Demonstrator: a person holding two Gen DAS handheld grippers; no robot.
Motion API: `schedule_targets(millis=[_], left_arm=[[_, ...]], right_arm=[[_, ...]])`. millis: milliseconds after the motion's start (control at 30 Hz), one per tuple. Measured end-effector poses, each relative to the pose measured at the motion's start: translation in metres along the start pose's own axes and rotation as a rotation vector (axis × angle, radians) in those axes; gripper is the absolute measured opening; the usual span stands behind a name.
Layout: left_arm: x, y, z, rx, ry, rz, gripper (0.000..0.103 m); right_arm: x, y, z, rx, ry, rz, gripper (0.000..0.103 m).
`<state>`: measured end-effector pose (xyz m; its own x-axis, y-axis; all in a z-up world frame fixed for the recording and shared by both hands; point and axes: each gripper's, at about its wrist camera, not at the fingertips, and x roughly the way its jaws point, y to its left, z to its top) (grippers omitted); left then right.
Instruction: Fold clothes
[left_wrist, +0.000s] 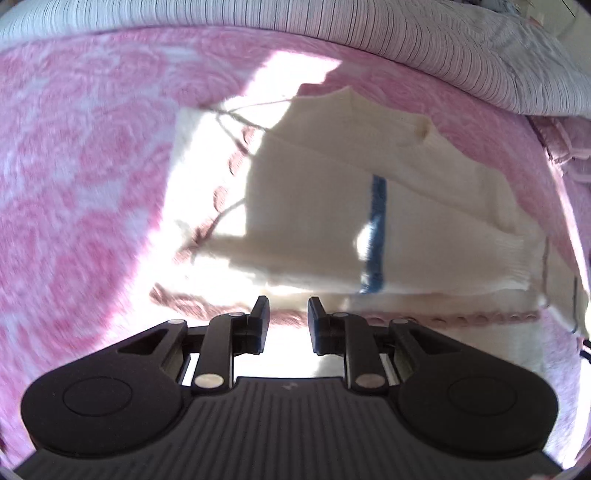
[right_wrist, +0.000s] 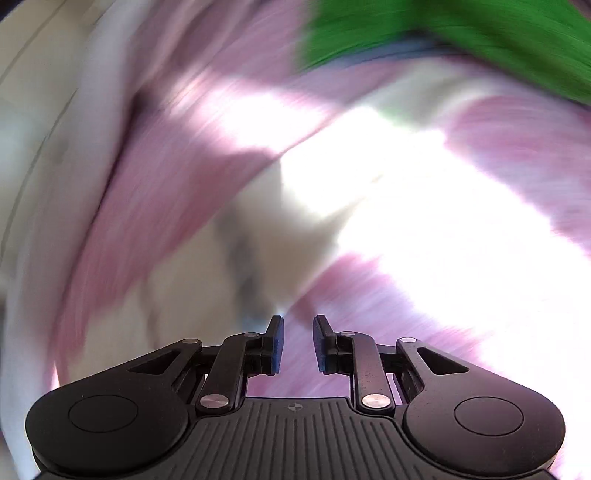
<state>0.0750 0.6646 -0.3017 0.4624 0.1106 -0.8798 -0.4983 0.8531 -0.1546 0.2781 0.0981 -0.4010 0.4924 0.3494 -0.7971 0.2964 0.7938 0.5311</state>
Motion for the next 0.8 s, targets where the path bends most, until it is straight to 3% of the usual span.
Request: schedule_targets(millis=[133, 300, 400, 433, 467, 567, 700, 800], left_arm=[[-0.006, -0.009, -0.003, -0.059, 0.008, -0.020, 0.018], [-0.014, -0.018, -0.007, -0.130, 0.013, -0.039, 0.018], [-0.021, -0.013, -0.009, -0.159, 0.002, -0.034, 0.018], [-0.024, -0.011, -0.010, -0.169, -0.002, -0.033, 0.018], [-0.026, -0.009, -0.011, -0.179, -0.005, -0.031, 0.018], [-0.033, -0.003, -0.015, -0.214, -0.014, -0.030, 0.018], [-0.042, 0.005, -0.030, -0.270, -0.007, -0.037, 0.017], [-0.049, 0.012, -0.041, -0.309, 0.001, -0.039, 0.017]], right_arm=[[-0.010, -0.060, 0.043, 0.269, -0.106, 0.065, 0.021], [0.006, -0.087, 0.067, 0.388, -0.126, 0.130, 0.022], [0.018, -0.078, 0.074, 0.344, -0.125, 0.114, 0.022], [0.019, -0.068, 0.074, 0.301, -0.128, 0.089, 0.021], [0.020, -0.059, 0.074, 0.257, -0.131, 0.065, 0.005], [0.013, -0.013, 0.068, 0.025, -0.170, 0.002, 0.005], [-0.013, 0.090, 0.024, -0.413, -0.179, 0.153, 0.005], [-0.033, 0.166, -0.051, -0.845, -0.121, 0.292, 0.005]])
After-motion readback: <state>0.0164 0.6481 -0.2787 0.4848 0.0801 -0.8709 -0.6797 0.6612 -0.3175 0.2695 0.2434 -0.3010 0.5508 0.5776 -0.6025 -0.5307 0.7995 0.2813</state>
